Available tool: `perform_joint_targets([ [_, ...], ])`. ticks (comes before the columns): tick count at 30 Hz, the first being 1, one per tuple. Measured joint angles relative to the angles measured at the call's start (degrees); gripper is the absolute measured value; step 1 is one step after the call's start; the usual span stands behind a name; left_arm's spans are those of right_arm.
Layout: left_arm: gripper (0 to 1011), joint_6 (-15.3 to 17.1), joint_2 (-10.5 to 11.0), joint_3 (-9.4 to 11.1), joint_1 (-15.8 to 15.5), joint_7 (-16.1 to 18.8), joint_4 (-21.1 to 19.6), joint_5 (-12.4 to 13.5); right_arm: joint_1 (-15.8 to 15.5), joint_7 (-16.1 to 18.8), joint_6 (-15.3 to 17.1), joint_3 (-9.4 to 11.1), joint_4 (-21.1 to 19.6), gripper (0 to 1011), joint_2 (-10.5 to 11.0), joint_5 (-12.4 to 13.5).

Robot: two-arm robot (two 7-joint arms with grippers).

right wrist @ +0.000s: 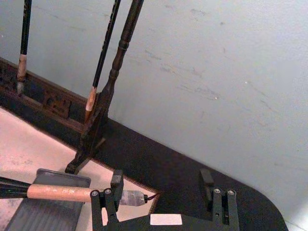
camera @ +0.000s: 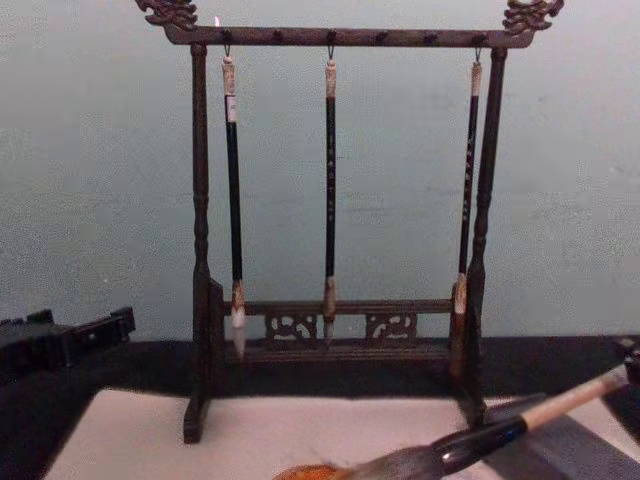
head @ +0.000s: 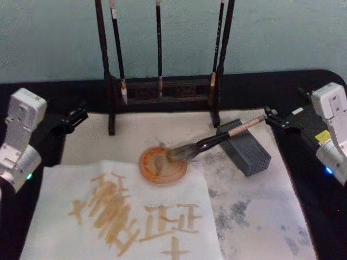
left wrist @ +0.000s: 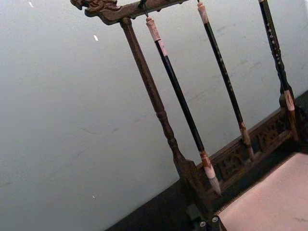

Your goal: Pick up the brush from the inkstone, write on the paper, then place the brush back to its original position.

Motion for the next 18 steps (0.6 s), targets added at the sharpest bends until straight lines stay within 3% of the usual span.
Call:
perform_joint_targets([
  [18, 1000, 0.00, 0.00, 0.00, 0.00, 0.00, 0.00, 0.00, 0.00, 0.00, 0.00, 0.00, 0.00, 1006, 0.00, 0.00],
])
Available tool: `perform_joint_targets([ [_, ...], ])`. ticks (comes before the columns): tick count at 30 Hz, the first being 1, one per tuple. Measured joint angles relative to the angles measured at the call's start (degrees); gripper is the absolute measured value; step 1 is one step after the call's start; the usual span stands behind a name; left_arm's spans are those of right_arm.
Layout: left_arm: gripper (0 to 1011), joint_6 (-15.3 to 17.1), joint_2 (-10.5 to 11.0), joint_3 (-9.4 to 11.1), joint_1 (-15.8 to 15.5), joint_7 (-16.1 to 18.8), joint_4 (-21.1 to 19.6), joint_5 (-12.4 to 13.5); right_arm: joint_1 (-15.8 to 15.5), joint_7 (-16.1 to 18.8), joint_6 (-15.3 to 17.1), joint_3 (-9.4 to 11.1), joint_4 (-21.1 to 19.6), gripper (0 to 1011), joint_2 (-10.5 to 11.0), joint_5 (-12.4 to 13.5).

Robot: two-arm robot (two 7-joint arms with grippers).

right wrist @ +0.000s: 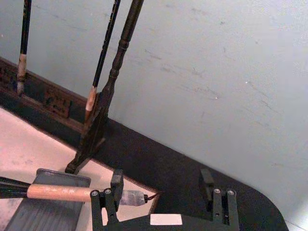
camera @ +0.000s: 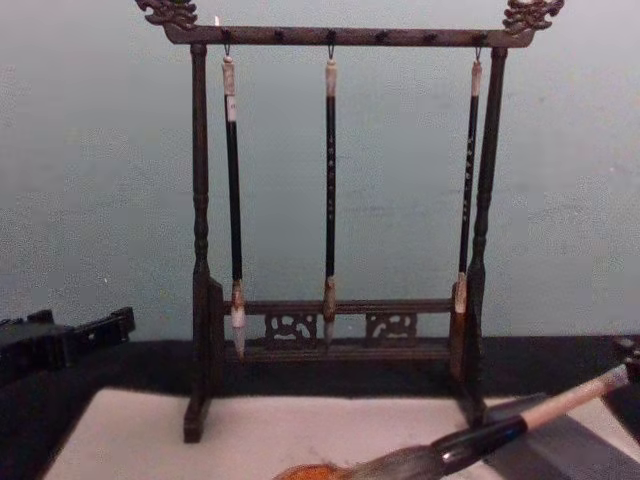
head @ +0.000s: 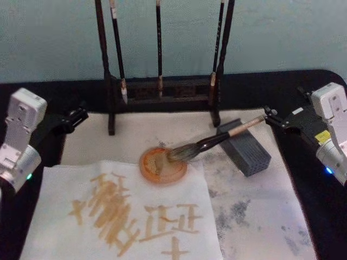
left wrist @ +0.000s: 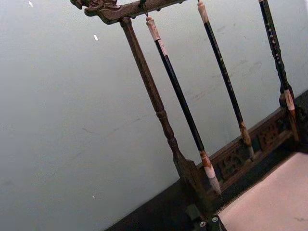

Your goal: Pick up the brush from the inkstone, write on the paper, then place the brush back to its original position.

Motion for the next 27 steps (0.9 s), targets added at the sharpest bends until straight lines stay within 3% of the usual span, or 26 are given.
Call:
perform_joint_targets([
  [27, 1002, 0.00, 0.00, 0.00, 0.00, 0.00, 0.00, 0.00, 0.00, 0.00, 0.00, 0.00, 0.00, 1006, 0.00, 0.00],
])
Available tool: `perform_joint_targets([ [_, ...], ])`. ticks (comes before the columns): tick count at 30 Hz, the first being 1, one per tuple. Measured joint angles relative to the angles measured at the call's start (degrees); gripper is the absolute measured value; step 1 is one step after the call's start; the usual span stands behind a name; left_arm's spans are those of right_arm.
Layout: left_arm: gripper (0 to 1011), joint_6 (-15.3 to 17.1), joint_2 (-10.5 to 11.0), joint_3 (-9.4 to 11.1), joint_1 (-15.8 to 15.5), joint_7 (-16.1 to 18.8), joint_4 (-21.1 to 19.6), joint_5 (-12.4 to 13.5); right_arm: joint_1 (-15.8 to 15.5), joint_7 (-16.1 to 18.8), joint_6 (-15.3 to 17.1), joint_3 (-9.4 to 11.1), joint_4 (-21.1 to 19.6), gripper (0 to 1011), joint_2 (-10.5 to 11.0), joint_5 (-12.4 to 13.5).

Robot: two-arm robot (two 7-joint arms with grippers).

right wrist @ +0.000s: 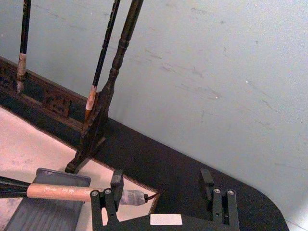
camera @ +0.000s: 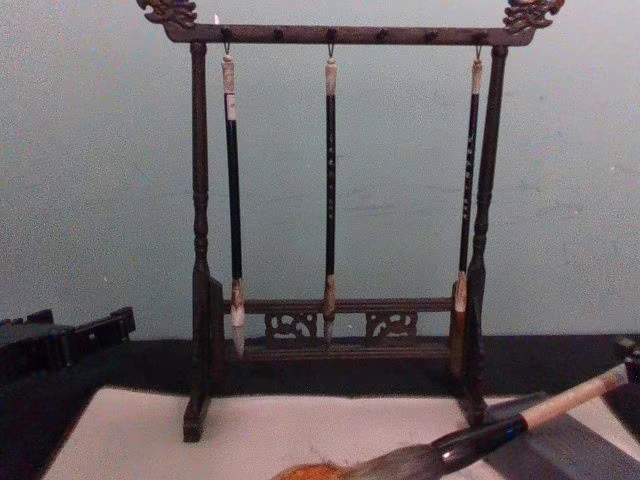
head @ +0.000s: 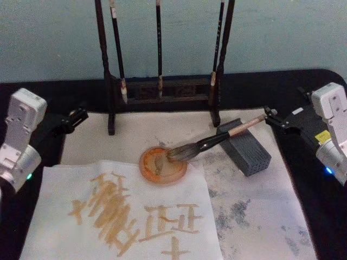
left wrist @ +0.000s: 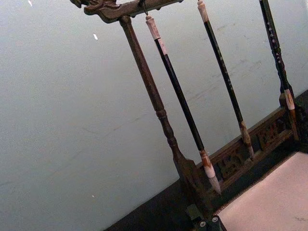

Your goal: Pick up the brush from the inkstone, write on the paper, then place the brush back to its original position.

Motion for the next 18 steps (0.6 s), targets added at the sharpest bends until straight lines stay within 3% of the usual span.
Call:
perform_joint_targets([
  [6, 1002, 0.00, 0.00, 0.00, 0.00, 0.00, 0.00, 0.00, -1.27, 1.21, -0.12, 1.65, -1.79, 1006, -0.07, 1.79],
  [9, 1002, 0.00, 0.00, 0.00, 0.00, 0.00, 0.00, 0.00, -2.66, 2.70, -0.57, 3.48, -3.26, 1006, -0.39, 4.94],
  [10, 1002, 0.00, 0.00, 0.00, 0.00, 0.00, 0.00, 0.00, -3.49, 3.90, -0.76, 4.72, -4.01, 1006, -0.71, 7.55],
  [12, 1002, 0.00, 0.00, 0.00, 0.00, 0.00, 0.00, 0.00, -4.41, 5.11, -0.78, 6.09, -4.75, 1006, -1.10, 10.30],
  [13, 1002, 0.00, 0.00, 0.00, 0.00, 0.00, 0.00, 0.00, -5.22, 6.44, -0.63, 7.27, -5.37, 1006, -1.47, 13.30],
  [14, 1002, 0.00, 0.00, 0.00, 0.00, 0.00, 0.00, 0.00, -5.22, 6.44, -0.63, 7.27, -5.37, 1006, -1.47, 13.30],
  [15, 1002, 0.00, 0.00, 0.00, 0.00, 0.00, 0.00, 0.00, -6.26, 7.91, -0.09, 8.77, -6.05, 1006, -1.94, 16.75],
  [17, 1002, 0.00, 0.00, 0.00, 0.00, 0.00, 0.00, 0.00, -7.23, 9.29, 0.68, 10.26, -6.71, 1006, -2.53, 20.20],
  [18, 1002, 0.00, 0.00, 0.00, 0.00, 0.00, 0.00, 0.00, -8.13, 10.57, 1.69, 11.56, -7.20, 1006, -3.10, 23.46],
])
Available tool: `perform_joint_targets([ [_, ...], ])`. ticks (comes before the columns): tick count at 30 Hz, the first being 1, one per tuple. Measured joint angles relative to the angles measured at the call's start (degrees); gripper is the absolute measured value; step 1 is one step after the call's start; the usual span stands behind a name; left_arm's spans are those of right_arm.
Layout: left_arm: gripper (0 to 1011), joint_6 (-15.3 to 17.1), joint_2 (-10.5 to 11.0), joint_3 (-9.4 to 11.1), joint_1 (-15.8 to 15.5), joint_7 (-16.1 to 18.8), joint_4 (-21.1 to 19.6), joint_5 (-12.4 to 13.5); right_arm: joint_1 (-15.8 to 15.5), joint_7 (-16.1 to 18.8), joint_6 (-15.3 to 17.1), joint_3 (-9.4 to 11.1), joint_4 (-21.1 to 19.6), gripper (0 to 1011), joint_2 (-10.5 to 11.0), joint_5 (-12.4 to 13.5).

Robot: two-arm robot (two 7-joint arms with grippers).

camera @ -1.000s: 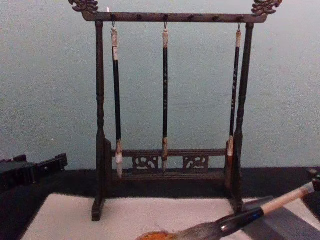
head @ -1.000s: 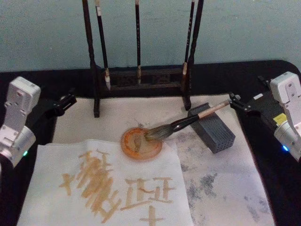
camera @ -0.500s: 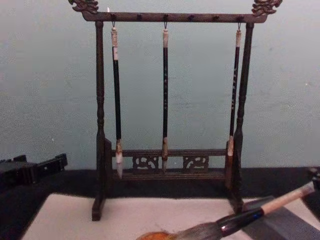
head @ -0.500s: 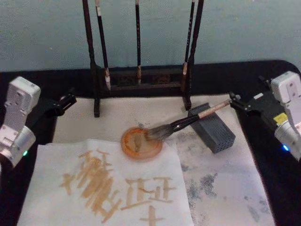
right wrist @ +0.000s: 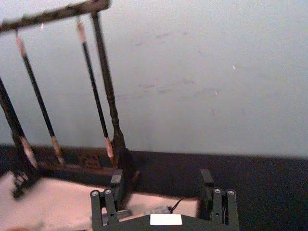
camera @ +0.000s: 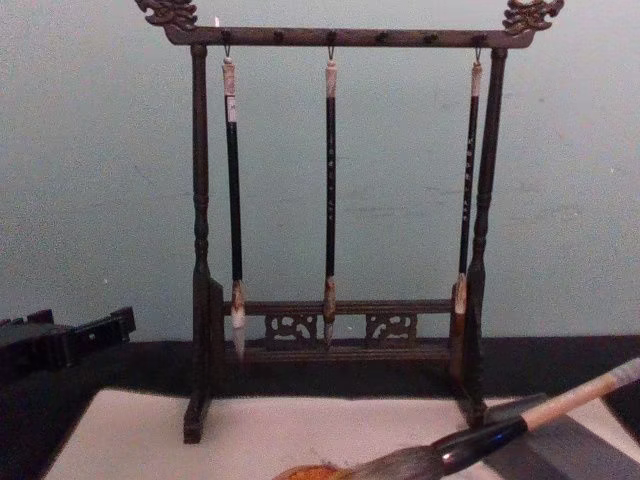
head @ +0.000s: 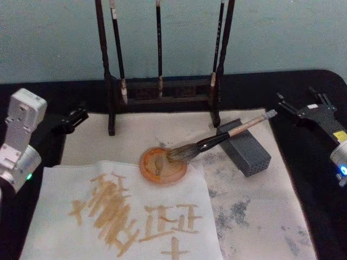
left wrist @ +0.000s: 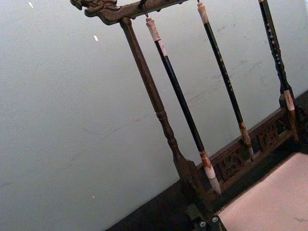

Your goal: Pick up the brush from the inkstone, write on the paper, then place the brush back to its original position.

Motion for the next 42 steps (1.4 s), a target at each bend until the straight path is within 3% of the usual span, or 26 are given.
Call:
perform_joint_targets([
  [2, 1002, 0.00, 0.00, 0.00, 0.00, 0.00, 0.00, 0.00, -0.87, 1.10, 1.06, 1.38, -0.38, 1006, -0.67, 3.15],
  [6, 1002, 0.00, 0.00, 0.00, 0.00, 0.00, 0.00, 0.00, -3.04, 4.01, 4.80, 4.77, -0.66, 1006, -2.99, 11.87],
  [10, 1002, 0.00, 0.00, 0.00, 0.00, 0.00, 0.00, 0.00, -3.94, 5.04, 6.85, 6.30, -0.55, 1006, -4.42, 16.04],
  [15, 1002, 0.00, 0.00, 0.00, 0.00, 0.00, 0.00, 0.00, -4.46, 6.58, 11.73, 8.46, 0.83, 1006, -6.54, 25.77],
  [16, 1002, 0.00, 0.00, 0.00, 0.00, 0.00, 0.00, 0.00, -4.46, 6.58, 11.73, 8.46, 0.83, 1006, -6.54, 25.77],
  [18, 1002, 0.00, 0.00, 0.00, 0.00, 0.00, 0.00, 0.00, -4.41, 6.41, 14.87, 9.10, 1.18, 1006, -6.98, 29.99],
  [21, 1002, 0.00, 0.00, 0.00, 0.00, 0.00, 0.00, 0.00, -4.06, 5.35, 17.77, 9.60, 1.57, 1006, -7.32, 33.60],
  [31, 1002, 0.00, 0.00, 0.00, 0.00, 0.00, -0.01, 0.00, -1.78, 1.43, 23.57, 10.20, 3.79, 1006, -8.41, 41.90],
  [37, 1002, 0.00, 0.00, 0.00, 0.00, 0.00, 0.00, 0.00, 0.02, 1.07, 24.96, 9.24, 5.43, 1006, -9.20, 44.74],
  [42, 1002, 0.00, 0.00, 0.00, 0.00, 0.00, -0.01, 0.00, 1.86, 1.51, 25.04, 7.70, 7.35, 1006, -9.85, 45.47],
])
